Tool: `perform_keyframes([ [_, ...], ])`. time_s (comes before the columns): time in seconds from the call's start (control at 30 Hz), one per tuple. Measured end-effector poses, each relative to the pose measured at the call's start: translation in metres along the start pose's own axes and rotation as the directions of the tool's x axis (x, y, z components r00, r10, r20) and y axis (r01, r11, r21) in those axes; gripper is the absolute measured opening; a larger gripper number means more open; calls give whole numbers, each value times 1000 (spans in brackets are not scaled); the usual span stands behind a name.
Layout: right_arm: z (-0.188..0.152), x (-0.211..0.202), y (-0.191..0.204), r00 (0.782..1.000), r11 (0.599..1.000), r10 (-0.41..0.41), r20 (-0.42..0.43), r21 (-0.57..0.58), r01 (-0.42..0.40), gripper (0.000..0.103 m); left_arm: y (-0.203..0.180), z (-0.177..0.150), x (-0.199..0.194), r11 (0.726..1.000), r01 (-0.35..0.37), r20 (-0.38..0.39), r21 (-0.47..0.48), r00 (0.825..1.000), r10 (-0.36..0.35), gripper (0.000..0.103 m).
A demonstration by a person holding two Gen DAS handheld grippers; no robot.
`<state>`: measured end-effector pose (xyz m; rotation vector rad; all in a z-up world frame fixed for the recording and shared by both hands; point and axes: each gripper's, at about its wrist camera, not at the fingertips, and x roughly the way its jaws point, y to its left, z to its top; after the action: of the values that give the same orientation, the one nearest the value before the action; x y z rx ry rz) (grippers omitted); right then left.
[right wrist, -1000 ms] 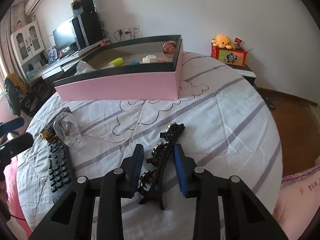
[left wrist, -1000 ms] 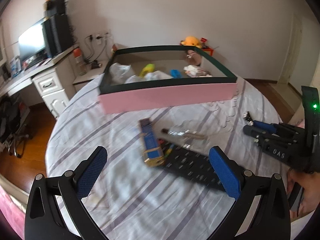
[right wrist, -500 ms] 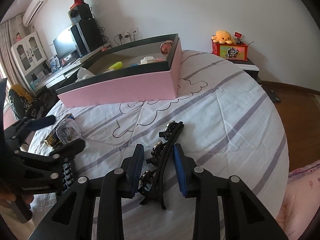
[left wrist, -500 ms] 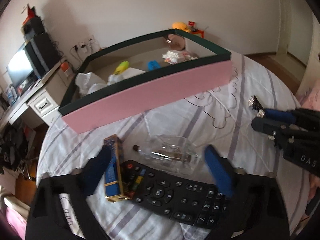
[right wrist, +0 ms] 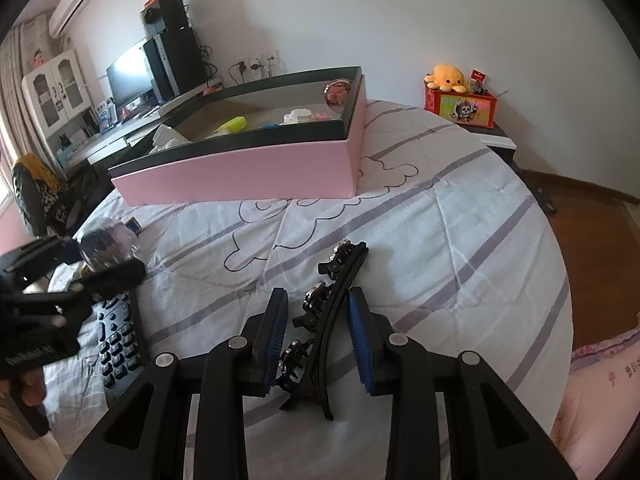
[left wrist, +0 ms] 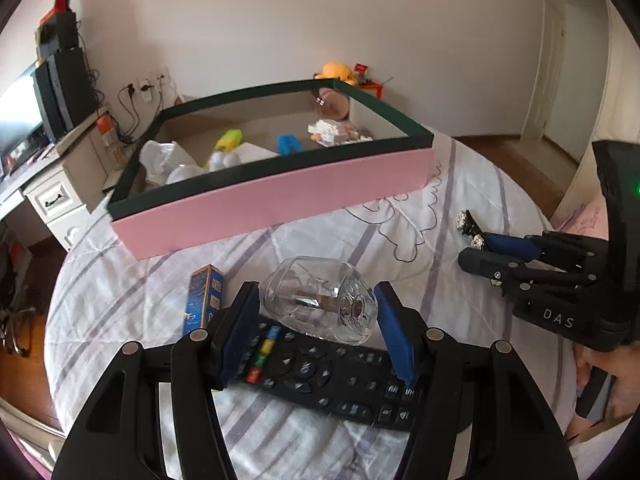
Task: Organize rigid objects
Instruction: 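Grasp the black hair clip with the right tool while the left tool grasps the glass bottle, then carry the glass bottle and hair clip over the pink box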
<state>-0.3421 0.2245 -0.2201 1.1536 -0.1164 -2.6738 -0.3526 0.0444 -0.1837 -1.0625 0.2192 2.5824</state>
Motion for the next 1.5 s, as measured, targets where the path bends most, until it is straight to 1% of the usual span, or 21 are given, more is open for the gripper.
perform_keyframes([
  [0.07, -1, -1, 0, 1000, 1000, 5, 7, 2, -5, 30, 4, 0, -5, 1000, 4, 11, -10, 1000, -4, 60],
  [0.1, -1, -2, 0, 1000, 1000, 5, 11, 0, -5, 24, 6, 0, -8, 1000, 4, 13, -18, 1000, -4, 60],
  [0.13, -1, -3, 1, 1000, 1000, 5, 15, -4, -5, 20, 8, 0, -11, 1000, -1, 20, -22, 1000, 2, 60],
  [0.23, -2, -6, 6, 1000, 1000, -7, 30, -25, 7, 20, 13, -1, -17, 999, -18, 27, -27, 999, 19, 60],
  [0.37, -3, -8, 13, 999, 999, -23, 25, -43, 24, 20, 22, -4, -23, 998, -32, 31, -46, 999, 33, 60],
  [0.5, -3, -19, 22, 999, 999, -15, 36, -46, 17, 20, 32, -7, -36, 998, -21, 49, -66, 998, 25, 60],
  [0.67, 8, -45, 42, 996, 997, 17, 91, -77, -10, 20, 41, -5, -58, 996, -15, 100, -83, 995, 24, 60],
  [0.73, 15, -58, 48, 989, 996, 48, 141, -82, -37, 20, 45, -2, -71, 995, -26, 127, -98, 991, 39, 60],
  [0.8, 25, -68, 54, 984, 994, 76, 160, -95, -62, 20, 48, -1, -83, 993, -37, 161, -111, 985, 55, 60],
  [0.87, 32, -77, 63, 980, 992, 68, 189, -115, -47, 20, 52, 2, -94, 992, -43, 189, -119, 980, 65, 60],
  [0.93, 38, -83, 71, 977, 990, 77, 200, -131, -52, 20, 54, 4, -105, 991, -59, 216, -117, 973, 83, 60],
  [1.2, 62, -99, 92, 966, 981, 84, 245, -188, -38, 20, 60, 22, -135, 991, -82, 299, -105, 948, 110, 60],
  [1.37, 78, -104, 100, 958, 975, 93, 270, -221, -33, 20, 63, 34, -144, 988, -129, 334, -88, 931, 151, 60],
  [1.43, 83, -103, 101, 957, 972, 103, 271, -233, -39, 20, 66, 38, -144, 988, -128, 340, -92, 928, 152, 60],
  [1.5, 89, -101, 103, 956, 969, 103, 273, -245, -34, 20, 69, 43, -142, 985, -143, 345, -95, 924, 167, 60],
])
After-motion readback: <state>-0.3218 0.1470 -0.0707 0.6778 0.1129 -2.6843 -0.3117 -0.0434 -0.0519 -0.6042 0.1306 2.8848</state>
